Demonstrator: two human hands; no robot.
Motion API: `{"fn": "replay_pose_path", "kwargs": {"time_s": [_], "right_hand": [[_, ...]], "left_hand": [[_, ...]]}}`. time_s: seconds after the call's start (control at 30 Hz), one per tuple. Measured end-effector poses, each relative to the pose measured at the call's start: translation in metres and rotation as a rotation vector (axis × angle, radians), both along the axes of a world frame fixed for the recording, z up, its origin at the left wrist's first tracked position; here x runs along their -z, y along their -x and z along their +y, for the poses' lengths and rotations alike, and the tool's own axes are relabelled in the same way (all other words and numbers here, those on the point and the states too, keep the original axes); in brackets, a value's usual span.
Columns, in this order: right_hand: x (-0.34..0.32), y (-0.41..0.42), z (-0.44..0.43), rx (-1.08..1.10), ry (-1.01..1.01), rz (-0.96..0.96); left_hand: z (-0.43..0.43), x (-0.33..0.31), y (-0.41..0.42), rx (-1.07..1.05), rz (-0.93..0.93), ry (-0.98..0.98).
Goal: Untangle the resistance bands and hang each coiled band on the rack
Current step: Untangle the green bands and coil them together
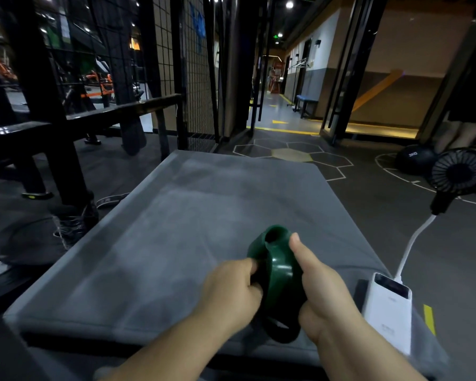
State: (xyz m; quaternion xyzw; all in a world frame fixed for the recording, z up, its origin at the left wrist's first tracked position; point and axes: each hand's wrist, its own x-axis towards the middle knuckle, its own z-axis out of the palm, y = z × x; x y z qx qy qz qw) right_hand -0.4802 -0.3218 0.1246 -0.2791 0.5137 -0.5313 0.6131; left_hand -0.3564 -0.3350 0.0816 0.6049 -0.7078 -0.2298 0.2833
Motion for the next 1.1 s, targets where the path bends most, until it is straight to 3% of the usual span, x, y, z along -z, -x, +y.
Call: {"fn": "replay_pose_path", "kwargs": {"time_s": [0.1, 0.17, 0.3, 0.43, 0.63, 0.9, 1.1], "right_hand": [[-0.004, 0.001, -0.001, -0.009, 0.082, -0.069], [-0.004, -0.002, 0.000, -0.025, 0.090, -0.113], [0.003, -0.009, 0.001, -0.002, 0.114, -0.133], [0.010, -0.014, 0.003, 0.017, 0.054, -0.148], [0.013, -0.016, 0.005, 0.021, 0.031, -0.240], [0.025, -0.019, -0.005, -0.039, -0.001, -0.096], [0.028, -0.016, -0.009, -0.098, -0.005, -0.188]], "left_hand": [[0.003, -0.009, 0.004, 0.072, 0.843, -0.172], [0.008, -0.016, 0.004, 0.149, 1.088, -0.224], [0.006, -0.013, 0.002, 0.222, 0.876, -0.154], [0.000, -0.002, 0.004, 0.016, 0.448, 0.018], [-0.012, 0.007, 0.005, -0.092, 0.225, 0.110], [-0.015, 0.008, -0.003, -0.029, 0.246, -0.093], [-0.017, 0.008, -0.007, 0.056, 0.292, -0.201]]}}
